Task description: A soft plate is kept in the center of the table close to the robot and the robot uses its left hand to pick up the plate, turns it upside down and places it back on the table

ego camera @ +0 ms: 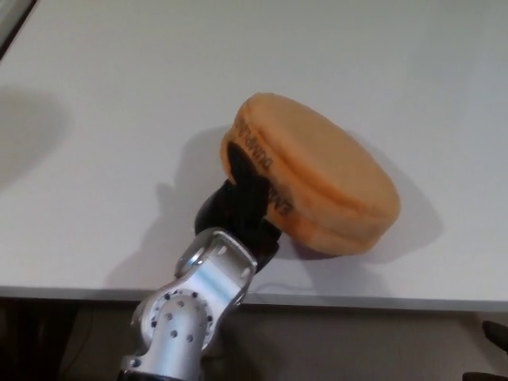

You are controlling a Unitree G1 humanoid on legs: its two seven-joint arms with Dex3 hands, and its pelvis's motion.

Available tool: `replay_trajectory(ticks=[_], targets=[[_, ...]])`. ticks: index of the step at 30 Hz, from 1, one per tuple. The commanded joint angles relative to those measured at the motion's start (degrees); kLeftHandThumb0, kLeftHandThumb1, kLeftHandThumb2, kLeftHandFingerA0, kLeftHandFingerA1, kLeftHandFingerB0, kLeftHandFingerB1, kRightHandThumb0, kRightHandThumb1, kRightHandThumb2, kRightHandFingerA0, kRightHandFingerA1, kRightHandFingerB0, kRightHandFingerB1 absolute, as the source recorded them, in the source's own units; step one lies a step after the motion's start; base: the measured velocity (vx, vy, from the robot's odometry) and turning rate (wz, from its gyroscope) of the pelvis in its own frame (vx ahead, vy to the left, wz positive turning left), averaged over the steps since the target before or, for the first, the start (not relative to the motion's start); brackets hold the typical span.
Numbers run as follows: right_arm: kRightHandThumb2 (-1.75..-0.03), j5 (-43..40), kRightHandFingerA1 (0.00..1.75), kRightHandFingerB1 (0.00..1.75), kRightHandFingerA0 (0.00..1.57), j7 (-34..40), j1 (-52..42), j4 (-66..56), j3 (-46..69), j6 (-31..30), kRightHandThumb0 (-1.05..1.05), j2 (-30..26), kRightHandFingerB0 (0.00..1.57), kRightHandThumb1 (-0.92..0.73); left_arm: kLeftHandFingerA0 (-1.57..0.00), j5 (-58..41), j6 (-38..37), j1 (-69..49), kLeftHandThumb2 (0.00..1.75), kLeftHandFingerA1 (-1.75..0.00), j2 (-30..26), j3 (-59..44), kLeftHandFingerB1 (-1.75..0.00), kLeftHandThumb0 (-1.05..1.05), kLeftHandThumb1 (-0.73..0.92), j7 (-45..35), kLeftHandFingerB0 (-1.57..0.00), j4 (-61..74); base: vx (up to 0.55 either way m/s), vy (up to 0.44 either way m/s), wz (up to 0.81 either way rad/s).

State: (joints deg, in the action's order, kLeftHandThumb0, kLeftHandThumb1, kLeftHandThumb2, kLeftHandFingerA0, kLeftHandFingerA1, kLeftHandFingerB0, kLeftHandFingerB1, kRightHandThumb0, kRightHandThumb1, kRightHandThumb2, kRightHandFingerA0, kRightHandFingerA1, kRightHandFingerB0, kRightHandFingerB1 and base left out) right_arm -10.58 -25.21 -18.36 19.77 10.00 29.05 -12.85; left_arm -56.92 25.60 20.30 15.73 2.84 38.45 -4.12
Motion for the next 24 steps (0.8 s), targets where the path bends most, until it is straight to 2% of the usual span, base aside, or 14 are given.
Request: replay_trajectory(ticks=[1,2,3,7,9,10,11,15,16,18,21,22,24], targets=[[-1.07,-0.6,0.63,0.49,0.36,0.6,-0.2,0.6,1.0,0.9,-0.48,-0.2,0.0,-0.61,0.0,2.0,1.6,-9.5,0.68,0.0,1.2,-1.9,0.0,-0.94,0.92,-2.6,0.0,1.5,0.0,0.0,0.0],[-0.66,-0.5,0.52,0.44,0.4,0.6,-0.1,0.8,1.2,1.3,-0.64,-0.4,0.09,-0.83,0.0,1.7,1.0,-10.4,0.67,0.0,1.4,-2.7,0.0,-0.93,0.9,-2.8,0.0,1.6,0.0,0.0,0.0],[-0.65,-0.4,0.5,0.43,0.39,0.5,-0.2,0.8,1.2,1.3,-0.64,-0.5,0.1,-0.86,0.0,1.3,0.6,-11.4,0.68,0.0,1.2,-3.7,0.0,-0.91,0.9,-2.7,0.0,1.7,0.0,0.0,0.0],[-0.66,-0.2,0.5,0.44,0.4,0.6,-0.4,0.4,1.1,0.8,-0.64,-0.4,0.09,-0.83,0.0,1.0,1.3,-13.8,0.71,0.0,-0.1,-5.7,0.0,-0.92,0.9,-3.3,0.0,3.2,0.0,0.0,0.0],[-0.66,-0.3,0.51,0.43,0.4,0.4,-0.4,0.3,1.1,0.8,-0.64,-0.5,0.1,-0.86,0.0,2.2,2.1,-14.0,0.67,0.0,-1.3,-5.8,0.0,-0.9,0.89,-2.5,0.0,4.6,0.0,0.0,0.0],[-0.99,-0.3,0.58,0.51,0.34,0.6,-0.2,0.1,1.1,0.5,-0.68,-0.5,0.08,-0.68,0.0,2.4,2.9,-13.3,0.67,0.0,-1.8,-6.1,0.0,-0.9,0.89,-1.7,0.0,4.6,0.0,0.0,0.0],[-0.65,-0.3,0.5,0.43,0.4,0.6,-0.1,0.0,1.1,0.4,-0.65,-0.4,0.1,-0.86,0.0,2.6,3.2,-13.3,0.72,0.0,-2.2,-6.1,0.0,-0.91,0.91,-1.8,0.0,4.9,0.0,0.0,0.0],[-0.66,-0.2,0.49,0.41,0.41,0.9,-0.2,-0.5,1.0,-0.1,-0.63,-0.2,0.11,-0.86,0.0,2.6,4.4,-13.2,0.67,0.0,-3.2,-6.9,0.0,-0.92,0.89,-2.2,0.0,6.1,0.0,0.0,0.0],[-1.08,-0.1,0.63,0.48,0.36,1.1,-0.2,-0.5,1.0,0.1,-0.46,-0.2,0.0,-0.6,0.0,2.9,4.5,-13.3,0.67,0.0,-3.3,-6.8,0.0,-0.92,0.89,-2.2,0.0,6.4,0.0,0.0,0.0],[-1.08,-0.2,0.63,0.48,0.36,0.8,0.0,-0.1,1.0,0.3,-0.47,-0.4,0.0,-0.6,0.0,3.5,5.1,-13.2,0.71,0.0,-3.4,-7.1,0.0,-0.91,0.9,-1.4,0.0,6.6,0.0,0.0,0.0],[-1.08,-0.7,0.63,0.48,0.37,0.3,-0.4,-0.4,1.1,0.1,-0.47,-0.5,0.0,-0.61,0.0,3.5,5.6,-13.7,0.72,0.0,-3.6,-7.4,0.0,-0.9,0.9,-2.4,0.0,7.0,0.0,0.0,0.0],[-0.65,-1.0,0.5,0.42,0.42,0.1,-0.3,-0.5,1.1,0.0,-0.63,-0.5,0.13,-0.86,0.0,3.8,5.9,-13.7,0.72,0.0,-3.6,-7.4,0.0,-0.9,0.9,-2.3,0.0,7.1,0.0,0.0,0.0],[-0.65,-1.3,0.5,0.41,0.42,-0.1,-0.2,-0.4,1.1,0.1,-0.63,-0.4,0.13,-0.86,0.0,4.3,6.2,-13.7,0.73,0.0,-3.6,-7.5,0.0,-0.89,0.9,-2.4,0.0,7.4,0.0,0.0,0.0]])
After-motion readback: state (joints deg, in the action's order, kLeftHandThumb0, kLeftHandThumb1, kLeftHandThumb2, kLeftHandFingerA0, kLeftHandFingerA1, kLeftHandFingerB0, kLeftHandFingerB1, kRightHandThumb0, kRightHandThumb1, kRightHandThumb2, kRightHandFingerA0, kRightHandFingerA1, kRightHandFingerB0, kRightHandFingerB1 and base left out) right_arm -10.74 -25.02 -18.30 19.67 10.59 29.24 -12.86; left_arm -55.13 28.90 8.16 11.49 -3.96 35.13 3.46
